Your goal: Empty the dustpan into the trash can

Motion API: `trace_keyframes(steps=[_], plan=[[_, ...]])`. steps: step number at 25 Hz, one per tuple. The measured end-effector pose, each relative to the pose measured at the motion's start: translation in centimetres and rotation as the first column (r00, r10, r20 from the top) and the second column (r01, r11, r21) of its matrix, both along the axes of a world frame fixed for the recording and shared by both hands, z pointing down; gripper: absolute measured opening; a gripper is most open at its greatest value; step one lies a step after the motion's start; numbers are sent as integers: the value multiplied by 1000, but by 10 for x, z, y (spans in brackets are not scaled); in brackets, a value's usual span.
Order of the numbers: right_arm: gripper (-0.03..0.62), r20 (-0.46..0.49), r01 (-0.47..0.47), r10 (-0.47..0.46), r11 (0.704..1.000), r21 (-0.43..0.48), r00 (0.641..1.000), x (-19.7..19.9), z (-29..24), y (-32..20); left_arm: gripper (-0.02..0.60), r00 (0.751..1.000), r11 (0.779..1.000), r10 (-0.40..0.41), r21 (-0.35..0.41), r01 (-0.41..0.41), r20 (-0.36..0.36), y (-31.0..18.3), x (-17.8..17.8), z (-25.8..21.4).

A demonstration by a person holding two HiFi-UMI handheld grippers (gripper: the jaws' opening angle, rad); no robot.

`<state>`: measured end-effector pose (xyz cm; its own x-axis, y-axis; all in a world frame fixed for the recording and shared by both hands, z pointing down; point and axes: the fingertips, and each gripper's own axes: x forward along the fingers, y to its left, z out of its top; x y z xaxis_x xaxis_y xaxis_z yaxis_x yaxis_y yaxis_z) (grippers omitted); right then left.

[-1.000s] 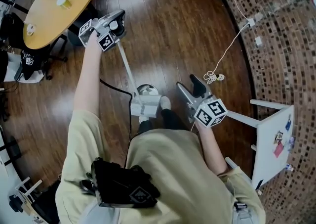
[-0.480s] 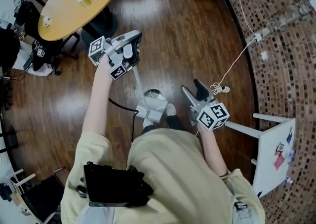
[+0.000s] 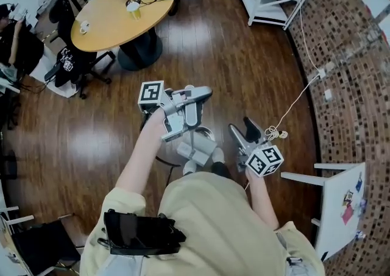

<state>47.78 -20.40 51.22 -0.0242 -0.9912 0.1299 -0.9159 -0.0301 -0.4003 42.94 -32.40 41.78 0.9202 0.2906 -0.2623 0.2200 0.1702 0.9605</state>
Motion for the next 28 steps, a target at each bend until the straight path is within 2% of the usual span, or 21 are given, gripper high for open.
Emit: trace_keyframes(steps=[5, 9, 12, 15, 19, 23, 28], plan=[[321, -3, -35, 35, 999, 24, 999, -27, -7, 37, 2, 998, 998, 59, 17, -59, -6, 57, -33, -14], [321, 2, 6, -6, 998, 60, 1000, -40, -16, 62, 2, 996, 994, 73, 80, -69, -45, 96, -48, -40], [321, 22, 56, -58, 995, 86, 998, -45, -21, 84, 2, 997, 988, 49, 149, -39, -67, 124, -59, -62], [319, 30, 108, -111, 990, 94, 993, -47, -24, 112, 2, 995, 979, -13, 200, 33, -100, 142, -76, -81], [318, 46, 166, -171, 981, 101, 984, -48, -24, 135, 2, 985, 951, -111, 275, 145, -133, 153, -112, -103], [316, 66, 205, -212, 973, 102, 975, -69, -23, 141, 2, 962, 912, -225, 315, 263, -153, 149, -167, -108], [316, 30, 279, -285, 953, 122, 958, -115, -33, 131, 2, 932, 849, -349, 387, 359, -99, 151, -238, -90]])
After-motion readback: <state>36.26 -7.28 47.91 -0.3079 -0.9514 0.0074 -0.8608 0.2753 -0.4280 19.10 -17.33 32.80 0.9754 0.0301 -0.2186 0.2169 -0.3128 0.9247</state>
